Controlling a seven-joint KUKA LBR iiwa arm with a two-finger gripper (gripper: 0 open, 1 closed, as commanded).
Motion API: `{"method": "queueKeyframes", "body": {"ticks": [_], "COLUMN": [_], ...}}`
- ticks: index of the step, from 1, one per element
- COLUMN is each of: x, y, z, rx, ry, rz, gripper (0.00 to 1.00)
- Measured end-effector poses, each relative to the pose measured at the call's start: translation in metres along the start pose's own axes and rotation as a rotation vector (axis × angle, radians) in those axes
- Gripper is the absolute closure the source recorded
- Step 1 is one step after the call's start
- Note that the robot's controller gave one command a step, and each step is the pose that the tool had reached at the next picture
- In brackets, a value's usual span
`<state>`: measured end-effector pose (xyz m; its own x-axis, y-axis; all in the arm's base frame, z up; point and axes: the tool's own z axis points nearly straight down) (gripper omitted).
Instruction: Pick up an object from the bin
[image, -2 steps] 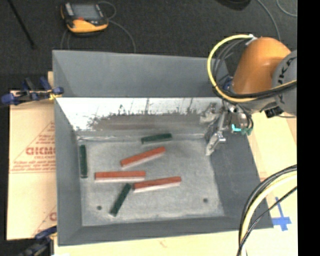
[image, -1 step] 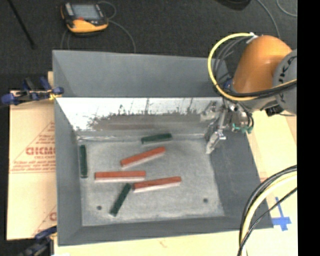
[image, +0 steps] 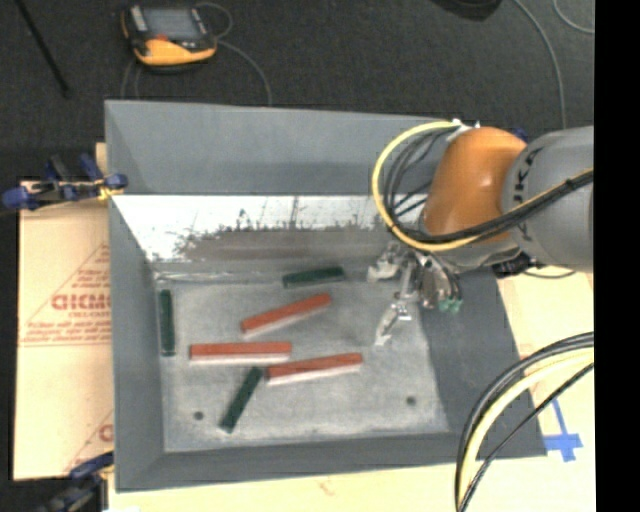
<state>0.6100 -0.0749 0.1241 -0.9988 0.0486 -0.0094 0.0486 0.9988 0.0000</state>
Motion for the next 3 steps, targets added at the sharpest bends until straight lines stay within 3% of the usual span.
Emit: {"method": "queueKeyframes", "body": {"ticks": [1, 2, 3], "x": [-0.01, -0.01, 0.001], "y": [0.02, 0.019, 0.029], "z": [0.036, 0.041, 0.045], "rx": [0.0, 0.002, 0.004], "ry": [0.027, -0.001, 0.0], "rz": [0.077, 0.09, 0.039], "gripper": [0.0, 0.0, 0.0]}}
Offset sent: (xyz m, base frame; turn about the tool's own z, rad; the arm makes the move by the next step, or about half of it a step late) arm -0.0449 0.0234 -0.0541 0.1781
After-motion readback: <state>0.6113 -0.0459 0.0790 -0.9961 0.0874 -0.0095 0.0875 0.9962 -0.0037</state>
